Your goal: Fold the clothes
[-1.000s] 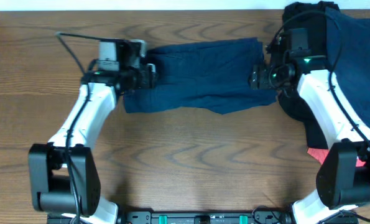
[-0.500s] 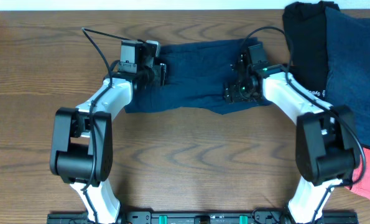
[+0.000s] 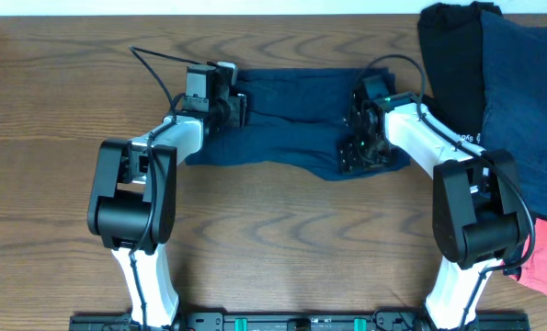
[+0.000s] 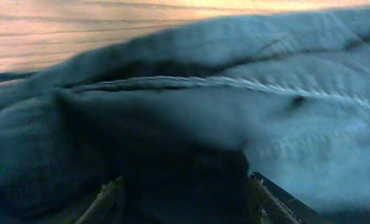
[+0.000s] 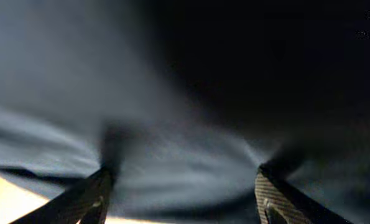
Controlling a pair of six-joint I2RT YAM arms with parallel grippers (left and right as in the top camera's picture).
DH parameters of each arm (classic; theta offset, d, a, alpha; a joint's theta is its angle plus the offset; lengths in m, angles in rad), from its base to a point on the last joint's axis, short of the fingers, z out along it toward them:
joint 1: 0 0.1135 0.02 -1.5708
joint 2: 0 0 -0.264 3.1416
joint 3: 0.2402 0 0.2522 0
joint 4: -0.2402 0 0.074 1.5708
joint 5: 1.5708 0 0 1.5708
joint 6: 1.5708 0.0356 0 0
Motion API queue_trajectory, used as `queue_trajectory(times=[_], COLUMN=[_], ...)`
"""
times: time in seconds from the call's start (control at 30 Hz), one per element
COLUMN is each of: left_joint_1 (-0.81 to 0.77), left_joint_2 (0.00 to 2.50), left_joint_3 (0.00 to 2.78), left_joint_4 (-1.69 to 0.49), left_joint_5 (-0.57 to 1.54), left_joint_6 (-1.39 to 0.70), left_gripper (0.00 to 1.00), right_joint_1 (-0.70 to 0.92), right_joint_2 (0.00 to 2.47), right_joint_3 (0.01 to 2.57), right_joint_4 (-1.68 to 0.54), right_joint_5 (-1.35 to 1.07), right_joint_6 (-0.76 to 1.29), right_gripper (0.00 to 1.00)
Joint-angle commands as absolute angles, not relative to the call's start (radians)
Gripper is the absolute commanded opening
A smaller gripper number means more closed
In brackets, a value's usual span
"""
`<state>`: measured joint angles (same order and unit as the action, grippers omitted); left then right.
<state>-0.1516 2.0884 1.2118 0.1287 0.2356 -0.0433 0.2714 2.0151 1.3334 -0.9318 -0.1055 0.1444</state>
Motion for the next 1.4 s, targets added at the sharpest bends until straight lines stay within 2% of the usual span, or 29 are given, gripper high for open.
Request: queue_trajectory(times=[0.0, 0.17, 0.47, 0.63, 0.87, 1.0, 1.17, 1.37], left_joint_1=[-0.078, -0.045, -0.039, -0.04, -0.103, -0.165, -0.203, -0.202], left_joint_2=[2.113, 2.088, 1.941, 1.803, 1.751, 1.774, 1.777, 1.777], left_joint_3=[1.214, 1.214, 1.214, 1.214, 1.214, 1.214, 1.214, 1.214], left_joint_4=[0.107, 0.089, 0.048, 0.05, 0.009, -0.077, -0.335, -0.469], left_joint_5=[0.144, 0.262, 0.188, 0.149, 0.338, 0.345, 0.348, 0.348], left_joint_6=[-0.226, -0.246, -0.245, -0.245, -0.201, -0.131, -0.131, -0.132], left_gripper=[0.65, 0.64, 0.64, 0.7, 0.7, 0.69, 0.69, 0.69], right_joint_1=[0.273, 0.274, 0.274, 0.274, 0.274, 0.274, 0.267, 0.191], right_joint_2=[2.064, 2.064, 2.062, 2.021, 1.854, 1.782, 1.769, 1.769], right_joint_3=[1.293, 1.293, 1.293, 1.302, 1.311, 1.311, 1.311, 1.311], right_joint_4=[-0.983, -0.999, -0.991, -0.933, -0.79, -0.683, -0.584, -0.704], right_joint_5=[-0.049, -0.049, -0.049, -0.049, -0.049, -0.054, -0.052, 0.028], right_joint_6=[0.179, 0.179, 0.179, 0.186, 0.186, 0.185, 0.149, 0.38], right_gripper=[0.74, 0.75, 0.76, 0.79, 0.81, 0.83, 0.8, 0.87])
